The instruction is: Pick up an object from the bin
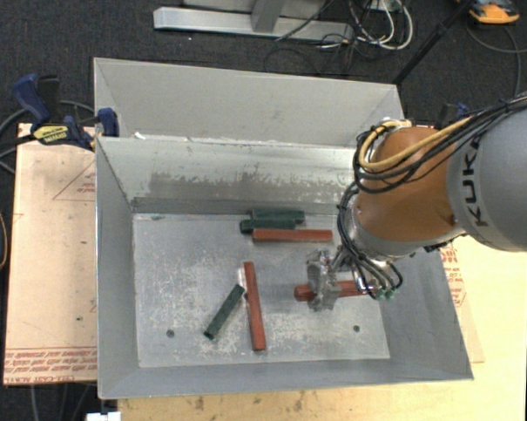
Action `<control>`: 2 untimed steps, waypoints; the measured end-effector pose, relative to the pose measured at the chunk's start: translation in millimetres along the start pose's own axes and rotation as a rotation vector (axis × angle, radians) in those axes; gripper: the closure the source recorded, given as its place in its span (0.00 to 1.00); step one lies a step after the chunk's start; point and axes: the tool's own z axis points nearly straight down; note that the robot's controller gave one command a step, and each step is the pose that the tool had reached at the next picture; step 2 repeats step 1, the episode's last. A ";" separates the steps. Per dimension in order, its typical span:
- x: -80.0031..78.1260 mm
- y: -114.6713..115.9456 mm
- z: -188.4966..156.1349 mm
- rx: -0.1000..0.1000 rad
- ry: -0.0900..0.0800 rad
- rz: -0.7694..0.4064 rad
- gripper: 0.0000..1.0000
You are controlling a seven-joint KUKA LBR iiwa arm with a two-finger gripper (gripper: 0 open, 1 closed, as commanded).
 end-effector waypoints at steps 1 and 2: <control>-1.4 0.2 -27.3 0.000 -0.003 -0.001 1.00; -1.4 0.2 -27.3 0.000 -0.003 -0.001 1.00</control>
Offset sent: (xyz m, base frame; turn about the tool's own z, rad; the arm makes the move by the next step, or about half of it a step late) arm 0.0001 -0.0002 0.0261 0.0000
